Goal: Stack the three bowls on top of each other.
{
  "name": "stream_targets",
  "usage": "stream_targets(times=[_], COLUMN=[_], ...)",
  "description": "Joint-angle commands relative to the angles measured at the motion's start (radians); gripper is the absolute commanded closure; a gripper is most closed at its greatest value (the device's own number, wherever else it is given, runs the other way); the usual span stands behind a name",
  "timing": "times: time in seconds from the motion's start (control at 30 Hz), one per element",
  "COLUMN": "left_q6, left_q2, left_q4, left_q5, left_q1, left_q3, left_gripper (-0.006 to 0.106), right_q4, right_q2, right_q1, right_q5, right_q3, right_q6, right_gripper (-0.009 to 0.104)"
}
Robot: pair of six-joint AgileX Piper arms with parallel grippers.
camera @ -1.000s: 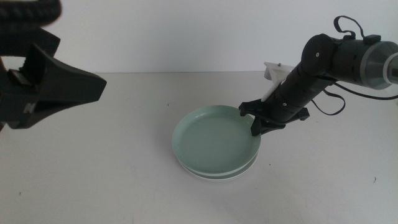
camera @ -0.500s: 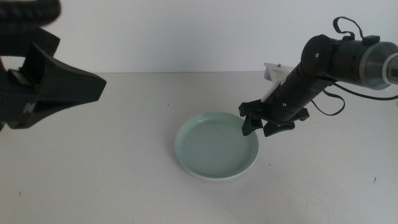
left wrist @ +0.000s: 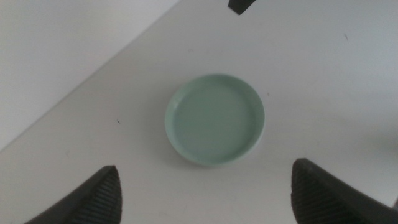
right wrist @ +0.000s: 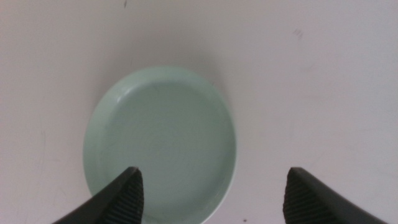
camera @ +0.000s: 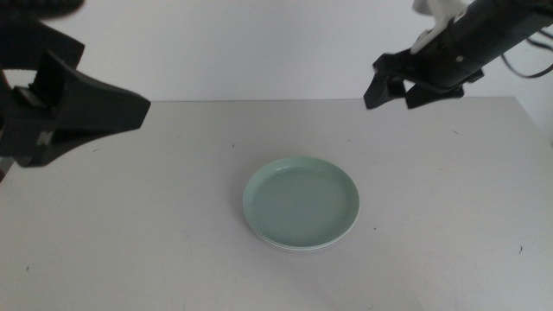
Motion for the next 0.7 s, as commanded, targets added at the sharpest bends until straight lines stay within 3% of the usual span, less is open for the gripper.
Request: stream_targets(times=[0.0, 0.13, 0.47, 0.57, 0.67], left_q6=[-0.025, -0.179, -0.406, -0.404, -0.372], left_q2=[-0.011, 0.017, 0.26, 0.316, 0.335], left_q4=[-0.035, -0.01, 0.265, 0.257, 0.193], left_q5=[-0.117, -0.241, -0.135, -0.111, -0.098], left_q1=[0.001, 0.002, 0.005, 0.075, 0.2], left_q3=[-0.026, -0.043, -0.291, -0.328, -0.318], left_gripper=[-0.005, -0.005, -0.005, -0.005, -0.005], right_q4=[-0.003, -0.005, -0.077, -0.079, -0.092], right_q2=[-0.084, -0.116, -0.177, -0.214, -0.269], right_q1=[-0.036, -0.063, -0.164, -0.219, -0.263], right_q5=[0.003, 0.003, 0.161, 0.166, 0.153], right_q3=[-0.08, -0.168, -0.299, -0.293, -0.253], right_q6=[-0.014, -0.01, -0.016, -0.02, -0.021], right_gripper=[0.038, 0.041, 0.045, 0.045, 0.045])
